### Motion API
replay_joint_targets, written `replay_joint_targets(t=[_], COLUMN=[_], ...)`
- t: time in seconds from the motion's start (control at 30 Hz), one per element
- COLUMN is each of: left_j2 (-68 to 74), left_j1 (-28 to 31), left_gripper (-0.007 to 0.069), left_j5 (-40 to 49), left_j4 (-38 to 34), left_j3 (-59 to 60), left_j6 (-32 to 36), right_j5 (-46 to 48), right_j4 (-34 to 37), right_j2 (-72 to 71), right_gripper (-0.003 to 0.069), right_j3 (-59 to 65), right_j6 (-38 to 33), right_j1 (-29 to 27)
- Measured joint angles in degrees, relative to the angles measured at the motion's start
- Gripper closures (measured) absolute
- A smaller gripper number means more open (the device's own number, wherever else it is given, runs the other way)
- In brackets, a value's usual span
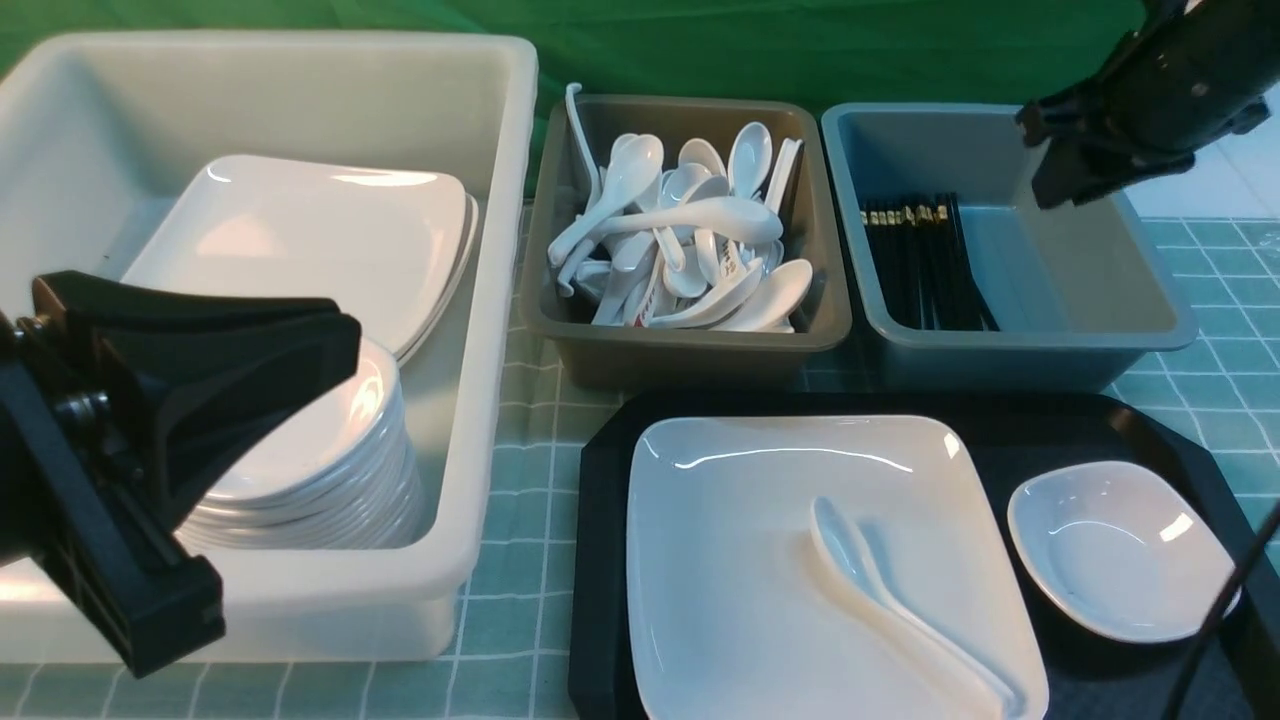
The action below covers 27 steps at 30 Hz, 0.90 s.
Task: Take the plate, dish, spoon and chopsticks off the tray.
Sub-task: Use the right arm to grab a soup spoon from the plate
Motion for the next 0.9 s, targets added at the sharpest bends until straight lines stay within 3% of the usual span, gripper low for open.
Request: replay_joint_targets(t=[0.1, 0.23, 0.37, 0.53, 0.9], left_j2=[0.00, 0.00, 0.00, 0.00, 0.00], left_j1=[0.00, 0.00, 0.00, 0.00, 0.00], left_gripper=[0.0608, 0.0608, 0.0608, 0.0608, 0.0608], left_j5=[0.00, 0.00, 0.44, 0.67, 1.32], left_j4=[0.05, 0.18, 0.18, 0.18, -0.01], left_j3=[0.00, 0.00, 0.00, 0.00, 0.00], left_j6=[0.18, 0.18, 0.21, 0.21, 0.21], right_j5=[3.41, 2.46, -6.39, -13.66, -17.67], right_j4=[-1.25, -3.82, -6.02, -6.85, -5.39], right_j2=[-4.95, -10.81, -13.74, -11.25, -3.92], right_gripper=[0.0456, 0.0386, 0.0282, 0.0216, 0.0208], right_j3=[7.03, 21.19, 37.34, 44.24, 44.45], right_j6=[-1.13, -1.91, -2.20, -2.22, -1.89], right_j1=[5.20, 13.02, 18.90, 19.31, 19.19])
